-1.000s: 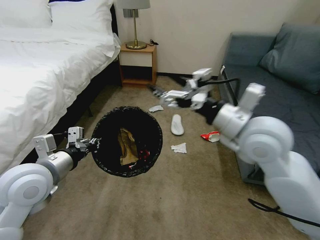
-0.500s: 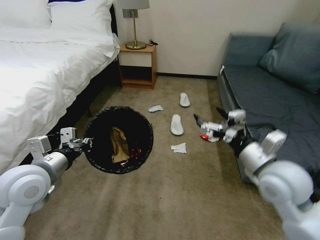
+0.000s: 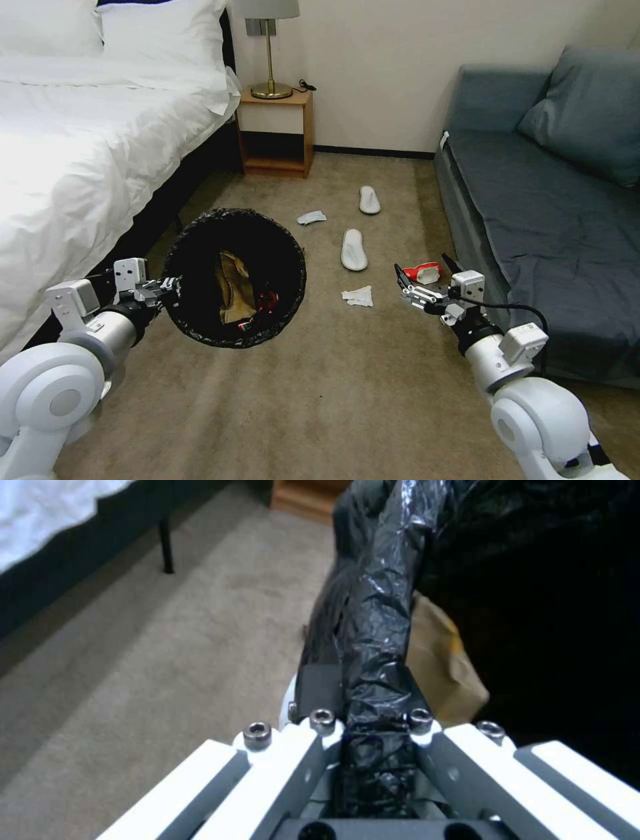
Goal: Pick up the trash bin, then pick up the garbage on the floor and place it into the trash bin.
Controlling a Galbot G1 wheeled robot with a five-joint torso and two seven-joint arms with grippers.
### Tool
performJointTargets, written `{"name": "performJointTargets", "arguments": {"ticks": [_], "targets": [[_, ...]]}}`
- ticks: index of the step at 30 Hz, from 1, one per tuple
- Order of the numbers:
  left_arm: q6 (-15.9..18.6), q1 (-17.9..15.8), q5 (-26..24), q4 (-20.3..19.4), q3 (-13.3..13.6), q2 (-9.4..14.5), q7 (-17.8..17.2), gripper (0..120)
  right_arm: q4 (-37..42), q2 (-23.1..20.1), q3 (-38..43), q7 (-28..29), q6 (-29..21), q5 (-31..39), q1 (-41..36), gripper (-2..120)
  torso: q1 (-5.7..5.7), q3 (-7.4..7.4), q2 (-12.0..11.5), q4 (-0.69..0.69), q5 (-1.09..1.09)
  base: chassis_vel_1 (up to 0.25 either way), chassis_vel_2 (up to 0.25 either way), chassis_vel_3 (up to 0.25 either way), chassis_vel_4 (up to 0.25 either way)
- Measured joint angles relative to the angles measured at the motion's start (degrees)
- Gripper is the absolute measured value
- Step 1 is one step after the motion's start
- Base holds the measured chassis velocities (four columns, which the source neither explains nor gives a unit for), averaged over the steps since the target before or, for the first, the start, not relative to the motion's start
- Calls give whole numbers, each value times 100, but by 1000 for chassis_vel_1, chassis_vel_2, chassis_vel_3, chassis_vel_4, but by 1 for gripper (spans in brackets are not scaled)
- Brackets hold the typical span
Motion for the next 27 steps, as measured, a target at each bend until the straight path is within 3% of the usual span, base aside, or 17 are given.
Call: {"name": "performJointTargets", "arguments": {"ticks": [10, 27], "targets": [[0, -80, 42, -27, 3, -20, -42, 3, 12, 77, -22, -103, -32, 62, 8, 100, -1, -1, 0, -1, 0, -8, 5, 6, -7], [0, -97, 34, 53, -22, 48, 87, 3, 39, 96, -27, -224, -78, 55, -50, 100, 1, 1, 0, -2, 0, -153, 141, 143, -138]]}}
